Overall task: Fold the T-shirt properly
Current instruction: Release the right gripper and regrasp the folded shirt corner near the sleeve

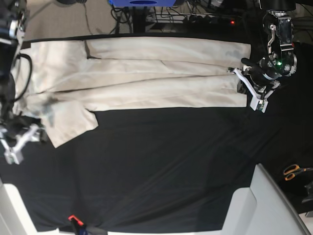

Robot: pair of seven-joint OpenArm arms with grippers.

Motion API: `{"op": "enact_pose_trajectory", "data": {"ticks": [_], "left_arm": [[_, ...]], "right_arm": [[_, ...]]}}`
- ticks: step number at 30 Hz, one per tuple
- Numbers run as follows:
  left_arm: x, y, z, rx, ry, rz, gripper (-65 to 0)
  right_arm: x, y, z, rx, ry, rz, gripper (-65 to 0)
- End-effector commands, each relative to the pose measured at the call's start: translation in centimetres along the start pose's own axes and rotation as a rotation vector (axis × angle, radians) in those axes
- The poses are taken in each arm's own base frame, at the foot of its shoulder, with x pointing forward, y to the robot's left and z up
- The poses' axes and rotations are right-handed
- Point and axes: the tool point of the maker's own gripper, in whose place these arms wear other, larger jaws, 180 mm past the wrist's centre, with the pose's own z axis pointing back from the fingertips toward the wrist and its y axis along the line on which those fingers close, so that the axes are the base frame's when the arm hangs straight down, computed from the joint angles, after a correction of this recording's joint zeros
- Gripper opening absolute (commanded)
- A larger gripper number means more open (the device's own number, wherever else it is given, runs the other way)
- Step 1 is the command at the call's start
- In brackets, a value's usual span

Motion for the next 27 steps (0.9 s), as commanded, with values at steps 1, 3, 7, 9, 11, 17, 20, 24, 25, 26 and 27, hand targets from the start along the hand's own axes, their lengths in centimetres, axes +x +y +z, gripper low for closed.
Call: {"op": "enact_pose_trajectory", "data": {"ticks": [1,3,7,9,11,17,20,24,25,26,27], "left_arm": [[1.4,0.6,0.4,0.010,-0.043,-0.007,-65.0],[1.4,0.6,0.4,0.010,-0.041,-0.006,-65.0],[1.4,0.6,0.4,0.010,-0.041,-0.007,-65.0],[1.4,0.6,0.4,0.010,-0.041,-0.007,-65.0],[1.4,0.6,0.4,0.010,-0.041,-0.007,-65.0],[1.6,0.6,0.4,0.012,-0.046,-0.007,-65.0],[1.6,0.6,0.4,0.012,-0.046,-0.007,-65.0],[1.6,0.6,0.4,0.012,-0.046,-0.007,-65.0],[1.6,0.6,0.4,0.012,-0.046,-0.007,-65.0],[1.6,0.6,0.4,0.012,-0.046,-0.007,-65.0],[1.6,0.6,0.4,0.011,-0.046,-0.006,-65.0]], "right_arm": [[2.6,-1.1,0.0,-0.013,-0.070,-0.002,-22.2],[2.6,-0.5,-1.8,0.017,-0.077,-0.034,-22.1],[0.5,-1.2,-3.7,0.023,-0.042,-0.099,-22.2],[-0.2,-1.1,-4.2,0.023,-0.055,-0.118,-22.2],[-1.5,-0.9,-4.5,0.025,-0.034,-0.115,-22.2],[-3.1,0.2,-4.9,0.043,0.016,-0.082,-22.4],[-4.3,0.4,-4.9,0.049,0.075,-0.066,-26.1],[-4.3,0.4,-4.9,0.049,0.087,-0.067,-54.2],[-4.2,0.3,-4.9,0.048,0.085,-0.066,-63.8],[-4.1,0.2,-4.8,0.046,0.082,-0.068,-65.0],[-4.0,0.1,-4.8,0.044,0.079,-0.067,-62.7]]}}
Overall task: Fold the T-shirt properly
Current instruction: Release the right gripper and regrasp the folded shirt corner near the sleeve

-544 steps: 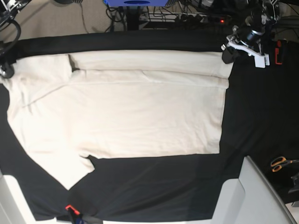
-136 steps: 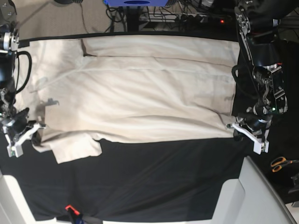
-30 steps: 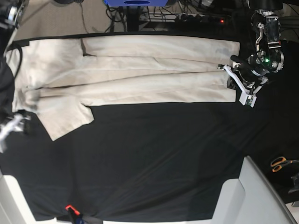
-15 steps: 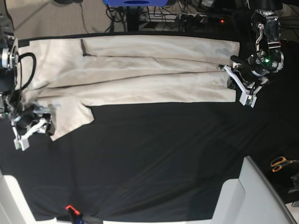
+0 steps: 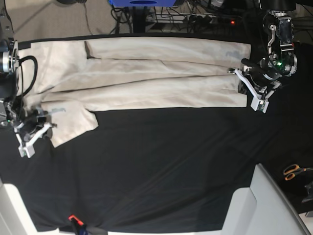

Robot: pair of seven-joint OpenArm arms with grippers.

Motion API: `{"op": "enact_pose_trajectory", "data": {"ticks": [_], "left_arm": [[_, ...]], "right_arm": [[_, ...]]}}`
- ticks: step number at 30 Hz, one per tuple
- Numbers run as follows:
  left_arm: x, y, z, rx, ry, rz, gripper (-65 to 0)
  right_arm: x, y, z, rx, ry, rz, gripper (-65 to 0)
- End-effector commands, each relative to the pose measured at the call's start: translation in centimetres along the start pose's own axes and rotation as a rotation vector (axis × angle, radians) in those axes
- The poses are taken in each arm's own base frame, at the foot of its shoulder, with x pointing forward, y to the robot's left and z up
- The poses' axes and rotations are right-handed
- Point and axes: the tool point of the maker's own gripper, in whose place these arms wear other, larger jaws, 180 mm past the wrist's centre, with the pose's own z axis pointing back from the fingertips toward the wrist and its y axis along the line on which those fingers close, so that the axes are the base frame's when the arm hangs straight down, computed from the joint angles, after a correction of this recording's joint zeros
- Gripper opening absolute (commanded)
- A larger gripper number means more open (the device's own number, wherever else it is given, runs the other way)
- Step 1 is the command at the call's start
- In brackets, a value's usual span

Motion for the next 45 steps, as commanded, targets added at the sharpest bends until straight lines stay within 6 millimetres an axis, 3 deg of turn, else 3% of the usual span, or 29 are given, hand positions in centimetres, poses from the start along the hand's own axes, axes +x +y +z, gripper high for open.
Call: {"op": "enact_pose_trajectory", "data": {"ticks": [1,3,8,14,20,33,40,45], "left_arm": [[1.5,0.5,0.4,0.010,-0.045,-0.006,-65.0],[1.5,0.5,0.4,0.010,-0.045,-0.006,-65.0],[1.6,0.5,0.4,0.010,-0.046,-0.006,-65.0],[1.6,0.6,0.4,0.011,-0.046,-0.008,-65.0],[3.0,0.6,0.7,0.015,-0.078,-0.021,-65.0],[3.0,0.8,0.8,0.022,-0.076,-0.035,-65.0],[2.7,1.2,1.1,0.028,-0.064,-0.049,-65.0],[2.8,1.2,2.4,0.036,-0.073,-0.099,-65.0]], "right_arm": [[0.5,-0.5,0.3,-0.004,0.020,0.023,-61.8],[0.7,-0.7,0.4,-0.006,0.014,0.022,-65.0],[2.1,0.0,0.8,0.004,0.017,0.090,-64.8],[3.8,-0.3,4.0,-0.031,-0.026,0.167,-64.8],[3.5,0.4,7.3,-0.073,-0.007,0.251,-64.8],[-0.8,2.3,14.4,-0.179,0.075,0.285,-64.8],[-4.0,2.4,16.8,-0.213,0.146,0.290,-64.8],[-6.9,3.5,17.6,-0.198,0.185,0.273,-64.8]]}}
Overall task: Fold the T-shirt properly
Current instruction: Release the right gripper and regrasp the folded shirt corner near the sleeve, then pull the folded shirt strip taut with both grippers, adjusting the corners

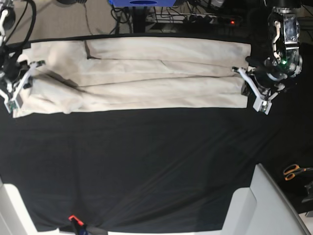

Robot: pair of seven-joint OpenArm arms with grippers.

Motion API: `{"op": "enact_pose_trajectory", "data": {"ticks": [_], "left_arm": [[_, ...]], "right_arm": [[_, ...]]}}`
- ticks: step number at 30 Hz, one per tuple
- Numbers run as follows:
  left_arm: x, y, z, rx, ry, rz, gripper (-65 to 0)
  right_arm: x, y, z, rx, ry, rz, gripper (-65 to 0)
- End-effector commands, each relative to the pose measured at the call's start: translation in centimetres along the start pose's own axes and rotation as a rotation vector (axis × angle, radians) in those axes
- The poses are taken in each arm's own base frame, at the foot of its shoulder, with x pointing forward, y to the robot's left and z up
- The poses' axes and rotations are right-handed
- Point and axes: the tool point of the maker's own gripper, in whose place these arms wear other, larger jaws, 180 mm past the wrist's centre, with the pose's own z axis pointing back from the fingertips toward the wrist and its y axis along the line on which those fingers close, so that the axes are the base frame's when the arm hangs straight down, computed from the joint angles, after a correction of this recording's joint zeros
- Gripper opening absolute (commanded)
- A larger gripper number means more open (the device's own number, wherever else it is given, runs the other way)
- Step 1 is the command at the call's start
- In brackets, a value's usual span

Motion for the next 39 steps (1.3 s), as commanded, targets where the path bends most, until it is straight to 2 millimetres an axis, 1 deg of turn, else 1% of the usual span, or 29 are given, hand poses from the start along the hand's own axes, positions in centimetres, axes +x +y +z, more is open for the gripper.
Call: {"op": "enact_pose_trajectory", "data": {"ticks": [1,3,6,9,13,15,19,27,28,29,30,31,32,33,34,35,37,38,39], "left_arm": [[1.6,0.9,0.6,0.019,-0.044,-0.024,-65.0],[1.1,1.0,0.8,0.019,-0.033,-0.031,-65.0],[1.0,1.0,0.8,0.021,-0.031,-0.029,-65.0],[0.3,0.9,0.9,0.018,-0.015,-0.036,-65.0],[-0.3,0.7,1.0,0.012,-0.001,-0.040,-65.0],[-0.8,0.5,1.1,0.008,0.009,-0.039,-65.0],[-0.9,0.4,1.1,0.008,0.011,-0.039,-65.0],[-1.1,0.3,1.0,0.005,0.016,-0.031,-65.0],[-1.2,0.1,0.9,0.002,0.015,-0.026,-65.0],[-1.2,0.0,0.9,-0.001,0.014,-0.022,-65.0],[-1.2,-0.1,0.9,-0.001,0.014,-0.021,-65.0],[-1.2,-0.1,0.8,-0.002,0.014,-0.020,-65.0],[-1.3,-0.2,0.8,-0.004,0.015,-0.020,-65.0],[-1.3,-0.3,0.8,-0.005,0.017,-0.019,-65.0],[-1.6,-0.4,0.9,-0.007,0.022,-0.018,-65.0],[-1.7,-0.4,1.0,-0.008,0.024,-0.020,-65.0],[-1.8,-0.5,1.0,-0.008,0.024,-0.020,-65.0],[-1.9,-0.4,1.0,-0.008,0.027,-0.019,-65.0],[-1.9,-0.4,0.9,-0.008,0.028,-0.018,-65.0]], "right_arm": [[0.6,-0.4,0.5,-0.012,-0.032,-0.001,-64.8],[0.1,-0.1,0.4,-0.007,-0.024,-0.014,-64.8],[-1.2,0.4,0.5,0.003,0.002,-0.015,-64.8],[-1.7,0.5,0.3,0.008,0.013,-0.022,-64.8],[-2.9,1.1,-0.6,0.034,0.045,-0.054,-64.8],[-3.1,1.3,-1.0,0.044,0.038,-0.069,-64.8],[-4.1,1.6,-1.6,0.059,0.057,-0.091,-64.8],[-4.3,1.6,-1.6,0.059,0.064,-0.092,-63.5],[-4.3,1.6,-1.5,0.057,0.064,-0.092,-61.2],[-4.4,1.6,-1.4,0.056,0.065,-0.089,-56.3],[-4.5,1.6,-1.1,0.051,0.064,-0.085,-49.5],[-4.2,1.6,-0.6,0.044,0.054,-0.073,-41.6],[-3.8,1.3,-0.1,0.032,0.040,-0.064,-35.0],[-3.5,0.7,0.5,0.008,0.025,-0.063,-29.3],[-3.0,-0.1,1.2,-0.020,0.003,-0.067,-25.5],[-2.7,-0.6,1.7,-0.041,-0.015,-0.085,-23.7],[-1.5,-2.4,2.7,-0.099,-0.068,-0.125,-24.5],[-0.8,-3.2,2.9,-0.119,-0.089,-0.134,-24.9],[0.2,-3.7,2.7,-0.123,-0.111,-0.134,-25.8]]}}
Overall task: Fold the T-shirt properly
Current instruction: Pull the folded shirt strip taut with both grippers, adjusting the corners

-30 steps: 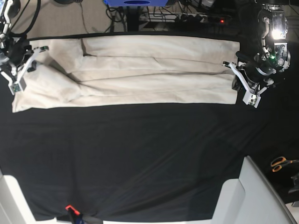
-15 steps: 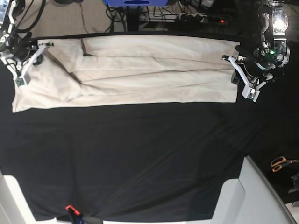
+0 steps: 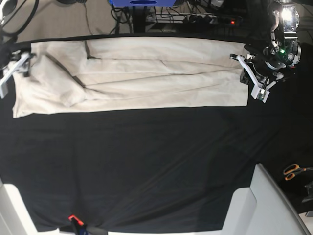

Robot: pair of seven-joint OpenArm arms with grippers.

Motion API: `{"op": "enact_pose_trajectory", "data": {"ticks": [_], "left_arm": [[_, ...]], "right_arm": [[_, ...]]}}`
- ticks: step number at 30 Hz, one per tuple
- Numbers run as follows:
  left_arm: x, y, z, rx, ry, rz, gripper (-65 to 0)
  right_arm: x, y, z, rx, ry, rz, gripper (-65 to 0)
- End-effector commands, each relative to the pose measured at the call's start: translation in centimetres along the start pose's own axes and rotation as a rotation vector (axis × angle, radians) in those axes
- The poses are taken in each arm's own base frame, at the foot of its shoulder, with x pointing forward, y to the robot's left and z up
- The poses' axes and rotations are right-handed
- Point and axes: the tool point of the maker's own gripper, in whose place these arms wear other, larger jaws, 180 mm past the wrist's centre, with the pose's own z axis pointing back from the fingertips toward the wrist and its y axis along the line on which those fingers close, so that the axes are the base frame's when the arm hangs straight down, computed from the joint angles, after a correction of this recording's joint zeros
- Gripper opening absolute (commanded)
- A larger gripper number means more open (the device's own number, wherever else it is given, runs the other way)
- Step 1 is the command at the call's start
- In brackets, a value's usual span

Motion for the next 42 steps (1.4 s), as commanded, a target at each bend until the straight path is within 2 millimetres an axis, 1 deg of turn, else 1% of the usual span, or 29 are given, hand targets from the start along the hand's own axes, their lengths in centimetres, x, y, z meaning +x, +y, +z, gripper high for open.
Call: {"op": "enact_pose_trajectory", "data": {"ticks": [1,2,3,4,6,7,8,9,10,11,13,14,16,17,20,23,25,27,29,30,32,34,37,40,42], "left_arm": [[1.0,0.7,0.3,0.014,-0.031,-0.011,-65.0],[1.0,0.7,0.3,0.014,-0.031,-0.011,-65.0],[1.0,0.7,0.3,0.014,-0.031,-0.011,-65.0],[1.0,0.6,0.3,0.013,-0.031,-0.010,-65.0],[1.0,0.6,0.3,0.013,-0.031,-0.010,-65.0],[1.0,0.6,0.3,0.013,-0.031,-0.010,-65.0],[1.0,0.6,0.3,0.012,-0.031,-0.008,-65.0],[1.0,0.6,0.3,0.012,-0.031,-0.008,-65.0],[1.0,0.6,0.3,0.012,-0.031,-0.008,-65.0],[1.0,0.6,0.3,0.012,-0.031,-0.008,-65.0],[1.0,0.6,0.3,0.012,-0.030,-0.008,-65.0],[1.0,0.6,0.3,0.012,-0.030,-0.008,-65.0],[1.0,0.6,0.3,0.013,-0.030,-0.007,-65.0],[1.0,0.6,0.3,0.013,-0.030,-0.007,-65.0],[1.0,0.6,0.3,0.013,-0.030,-0.007,-65.0],[0.6,0.7,0.2,0.013,-0.021,-0.001,-65.0],[0.1,0.8,-0.1,0.013,-0.005,0.010,-65.0],[-0.5,1.0,-0.3,0.013,0.007,0.020,-65.0],[-0.7,1.1,-0.4,0.014,0.011,0.024,-65.0],[-0.8,1.1,-0.4,0.015,0.013,0.025,-65.0],[-0.8,1.1,-0.3,0.016,0.013,0.026,-65.0],[-0.7,1.2,-0.3,0.018,0.011,0.027,-65.0],[-0.6,1.2,-0.4,0.018,0.008,0.026,-65.0],[-0.5,1.2,-0.4,0.018,0.007,0.026,-65.0],[-0.2,1.2,-0.3,0.019,-0.002,0.023,-65.0]], "right_arm": [[2.4,-1.0,-0.1,-0.010,-0.063,0.011,-27.5],[3.4,-1.5,-0.9,-0.002,-0.072,0.013,-30.5],[4.4,-1.2,-1.9,0.020,-0.075,0.023,-34.8],[5.0,-1.0,-2.9,0.050,-0.065,0.050,-41.3],[5.7,-0.4,-4.7,0.113,-0.036,0.107,-58.8],[6.2,-0.2,-5.6,0.144,-0.026,0.123,-65.0],[6.3,-0.1,-6.5,0.160,-0.012,0.109,-64.7],[6.4,-0.1,-7.2,0.174,-0.004,0.091,-61.1],[6.4,0.0,-8.1,0.193,-0.007,0.057,-60.3],[6.7,0.1,-8.8,0.209,-0.022,0.030,-61.2],[6.5,-0.6,-9.8,0.218,-0.027,-0.010,-64.1],[6.5,-0.7,-10.3,0.226,-0.028,-0.029,-64.4],[6.5,-0.4,-11.4,0.252,-0.020,-0.051,-64.4],[6.3,-0.8,-11.8,0.253,-0.015,-0.057,-64.4],[6.2,-0.8,-12.8,0.270,-0.021,-0.098,-64.4],[6.4,-2.2,-13.2,0.260,-0.033,-0.137,-64.4],[6.5,-2.6,-13.6,0.262,-0.039,-0.168,-64.4],[6.6,-3.7,-13.7,0.249,-0.052,-0.195,-64.4],[7.1,-4.1,-13.9,0.247,-0.080,-0.218,-64.4],[7.2,-4.8,-13.9,0.234,-0.085,-0.215,-64.4],[7.2,-5.4,-14.1,0.213,-0.077,-0.193,-64.4],[7.1,-5.5,-14.3,0.201,-0.068,-0.168,-64.4],[7.5,-5.5,-14.6,0.185,-0.095,-0.146,-64.5],[8.3,-7.0,-14.8,0.093,-0.146,-0.175,-64.8],[8.7,-7.4,-14.7,0.078,-0.166,-0.182,-64.8]]}}
